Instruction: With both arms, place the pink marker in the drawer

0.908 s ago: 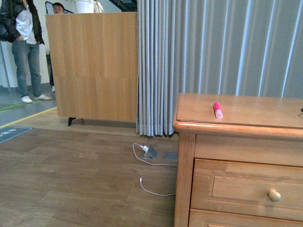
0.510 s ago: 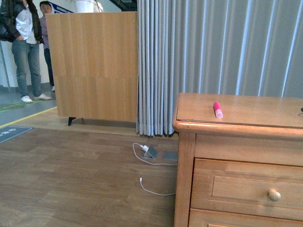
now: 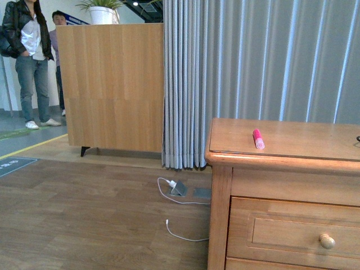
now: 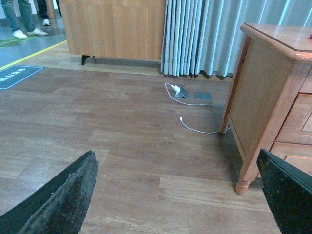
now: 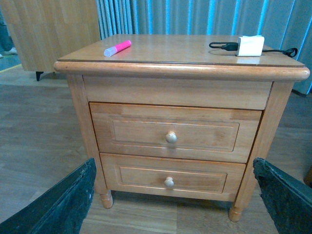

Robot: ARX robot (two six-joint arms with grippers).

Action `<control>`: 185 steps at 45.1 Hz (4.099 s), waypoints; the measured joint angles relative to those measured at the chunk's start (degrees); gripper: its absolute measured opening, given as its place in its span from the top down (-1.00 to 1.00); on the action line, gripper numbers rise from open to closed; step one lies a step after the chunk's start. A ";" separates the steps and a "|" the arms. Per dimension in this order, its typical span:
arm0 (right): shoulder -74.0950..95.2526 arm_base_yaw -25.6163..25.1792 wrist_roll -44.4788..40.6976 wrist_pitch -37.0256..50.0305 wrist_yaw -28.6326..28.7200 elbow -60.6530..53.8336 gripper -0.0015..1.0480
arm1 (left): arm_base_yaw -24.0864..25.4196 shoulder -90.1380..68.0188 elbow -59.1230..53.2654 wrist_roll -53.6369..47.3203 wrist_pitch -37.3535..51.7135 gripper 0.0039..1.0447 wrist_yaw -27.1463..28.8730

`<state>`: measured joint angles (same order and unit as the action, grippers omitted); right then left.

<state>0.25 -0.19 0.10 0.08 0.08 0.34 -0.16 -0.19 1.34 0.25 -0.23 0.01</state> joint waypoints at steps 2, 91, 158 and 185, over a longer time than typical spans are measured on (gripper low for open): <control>0.00 0.00 0.00 0.00 0.00 0.00 -0.84 | 0.00 0.00 0.00 0.00 0.00 -0.89 0.00; 116.69 5.90 3.06 44.06 -8.02 48.52 -0.84 | 0.00 0.00 0.00 0.00 0.00 -0.89 0.00; 129.09 1.31 2.95 44.15 -9.88 59.84 0.47 | 0.00 0.00 0.00 0.00 0.00 -0.89 0.00; 128.85 1.27 3.10 44.24 -9.55 58.75 0.56 | 0.00 0.00 0.00 0.00 0.00 -0.89 0.00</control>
<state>129.10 1.08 3.20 44.31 -9.48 59.09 -0.16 -0.19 1.34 0.25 -0.23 0.01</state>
